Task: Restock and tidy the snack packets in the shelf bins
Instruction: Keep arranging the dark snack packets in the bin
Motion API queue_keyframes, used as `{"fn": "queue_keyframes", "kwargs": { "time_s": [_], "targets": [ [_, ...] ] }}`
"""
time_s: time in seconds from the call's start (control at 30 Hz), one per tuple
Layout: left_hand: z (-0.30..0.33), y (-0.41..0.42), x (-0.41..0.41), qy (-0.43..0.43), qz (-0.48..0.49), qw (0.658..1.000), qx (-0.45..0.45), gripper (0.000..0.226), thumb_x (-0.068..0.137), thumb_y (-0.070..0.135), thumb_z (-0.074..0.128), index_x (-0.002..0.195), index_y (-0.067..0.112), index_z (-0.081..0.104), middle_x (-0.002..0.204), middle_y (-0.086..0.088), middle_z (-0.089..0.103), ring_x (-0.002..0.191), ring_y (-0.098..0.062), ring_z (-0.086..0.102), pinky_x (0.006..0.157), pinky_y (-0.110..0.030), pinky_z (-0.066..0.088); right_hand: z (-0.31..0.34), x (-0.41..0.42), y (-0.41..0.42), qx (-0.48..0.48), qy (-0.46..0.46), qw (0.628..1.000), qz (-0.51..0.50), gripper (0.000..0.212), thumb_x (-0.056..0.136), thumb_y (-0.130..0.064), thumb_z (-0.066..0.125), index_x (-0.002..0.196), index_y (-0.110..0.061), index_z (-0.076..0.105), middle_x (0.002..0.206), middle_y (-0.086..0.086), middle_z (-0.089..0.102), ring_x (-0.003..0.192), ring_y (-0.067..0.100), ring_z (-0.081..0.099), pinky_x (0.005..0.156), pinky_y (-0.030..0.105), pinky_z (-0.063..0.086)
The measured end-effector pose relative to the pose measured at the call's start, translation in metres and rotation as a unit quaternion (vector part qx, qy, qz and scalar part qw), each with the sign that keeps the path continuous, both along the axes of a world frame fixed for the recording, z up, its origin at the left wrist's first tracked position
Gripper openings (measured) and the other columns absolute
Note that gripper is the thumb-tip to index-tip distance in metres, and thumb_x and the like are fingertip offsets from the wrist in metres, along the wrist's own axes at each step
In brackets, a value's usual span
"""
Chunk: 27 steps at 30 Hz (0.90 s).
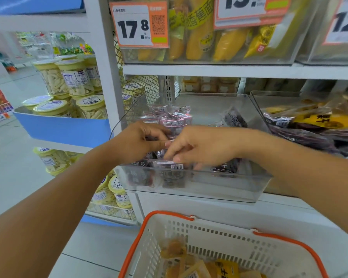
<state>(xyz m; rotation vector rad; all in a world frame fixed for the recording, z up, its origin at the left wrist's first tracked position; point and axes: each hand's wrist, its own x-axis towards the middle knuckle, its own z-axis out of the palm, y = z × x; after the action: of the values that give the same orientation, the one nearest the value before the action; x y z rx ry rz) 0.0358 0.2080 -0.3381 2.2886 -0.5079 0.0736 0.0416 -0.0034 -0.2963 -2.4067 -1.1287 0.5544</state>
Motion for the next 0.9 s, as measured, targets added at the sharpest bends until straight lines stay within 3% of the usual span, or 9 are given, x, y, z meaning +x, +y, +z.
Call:
{"fn": "queue_keyframes", "kwargs": {
  "time_s": [0.1,0.17,0.23,0.3,0.47,0.6,0.7,0.8,0.9],
  "targets": [
    [0.005,-0.008,-0.012,-0.006,0.021,1.0,0.014,0.027,0.082,0.046,0.071,0.088,0.02,0.074,0.097,0.006,0.071,0.096,-0.014,0.066,0.09,-0.044,0.052,0.019,0.011,-0.019,0.165,0.049,0.955,-0.241,0.047,0.098,-0.049,0.056,0.098,-0.005,0.073,0.095,0.017,0.076,0.083,0.023,0.076,0.075,0.034,0.063],
    [0.01,-0.018,-0.021,0.001,0.049,0.998,0.041,0.044,0.079,0.059,0.071,0.103,0.024,0.061,0.103,0.004,0.065,0.097,-0.018,0.061,0.086,-0.04,0.05,0.01,0.021,-0.021,0.223,0.103,0.907,-0.341,0.068,0.095,-0.066,0.045,0.124,-0.007,0.063,0.131,0.02,0.064,0.116,0.03,0.066,0.097,0.044,0.056],
    [0.01,-0.028,-0.028,-0.013,0.071,0.984,0.166,0.085,0.068,0.084,0.059,0.131,0.029,0.041,0.133,0.002,0.054,0.12,-0.019,0.052,0.098,-0.042,0.046,-0.014,0.023,-0.008,0.239,0.272,0.874,-0.324,0.09,0.085,-0.083,0.038,0.152,-0.023,0.036,0.149,0.006,0.046,0.138,0.029,0.045,0.11,0.053,0.042],
    [0.004,-0.035,-0.029,-0.03,0.087,0.949,0.3,0.117,0.06,0.099,0.037,0.153,0.035,0.007,0.163,0.003,0.018,0.148,-0.023,0.02,0.117,-0.055,0.023,-0.036,0.026,0.008,0.263,0.388,0.833,-0.295,0.104,0.067,-0.097,0.038,0.15,-0.033,0.036,0.141,-0.004,0.044,0.13,0.02,0.048,0.103,0.051,0.043],
    [-0.006,-0.034,-0.021,0.003,0.115,0.941,0.318,0.116,0.06,0.1,0.01,0.155,0.036,-0.009,0.165,0.008,-0.009,0.152,-0.022,-0.006,0.12,-0.059,-0.003,-0.048,0.024,0.02,0.345,0.478,0.763,-0.266,0.099,0.07,-0.091,0.049,0.147,-0.029,0.043,0.146,0.005,0.051,0.122,0.022,0.062,0.099,0.042,0.054],
    [-0.006,-0.035,-0.021,0.001,0.108,0.944,0.312,0.105,0.067,0.094,0.0,0.156,0.039,-0.005,0.163,0.014,-0.006,0.152,-0.019,-0.007,0.119,-0.058,-0.006,-0.046,0.024,0.006,0.317,0.507,0.765,-0.24,0.126,0.062,-0.094,0.054,0.16,-0.026,0.015,0.147,0.01,0.049,0.123,0.022,0.058,0.105,0.046,0.046],
    [0.006,-0.041,-0.018,0.01,0.123,0.956,0.265,0.092,0.076,0.085,0.005,0.156,0.04,0.01,0.163,0.018,0.003,0.152,-0.012,-0.001,0.12,-0.057,-0.006,-0.045,0.019,-0.001,0.324,0.482,0.77,-0.264,0.095,0.084,-0.087,0.029,0.151,-0.02,0.038,0.102,0.001,0.061,0.086,0.014,0.064,0.074,0.033,0.052],
    [0.012,-0.056,-0.007,-0.029,0.131,0.953,0.272,0.076,0.091,0.068,0.017,0.158,0.031,0.014,0.165,0.01,0.01,0.152,-0.011,0.002,0.121,-0.051,-0.005,-0.042,0.017,0.002,0.304,0.443,0.803,-0.259,0.078,0.092,-0.079,0.022,0.132,-0.021,0.056,0.104,0.002,0.067,0.093,0.016,0.066,0.081,0.03,0.053],
    [0.003,-0.07,0.001,-0.008,0.104,0.93,0.352,0.072,0.1,0.059,0.019,0.159,0.022,-0.001,0.166,0.002,0.003,0.152,-0.016,-0.002,0.123,-0.045,-0.004,-0.028,0.038,-0.012,0.252,0.131,0.887,-0.365,0.07,0.1,-0.065,0.035,0.104,-0.004,0.069,0.09,0.015,0.071,0.083,0.029,0.071,0.082,0.039,0.059]
  ]
}}
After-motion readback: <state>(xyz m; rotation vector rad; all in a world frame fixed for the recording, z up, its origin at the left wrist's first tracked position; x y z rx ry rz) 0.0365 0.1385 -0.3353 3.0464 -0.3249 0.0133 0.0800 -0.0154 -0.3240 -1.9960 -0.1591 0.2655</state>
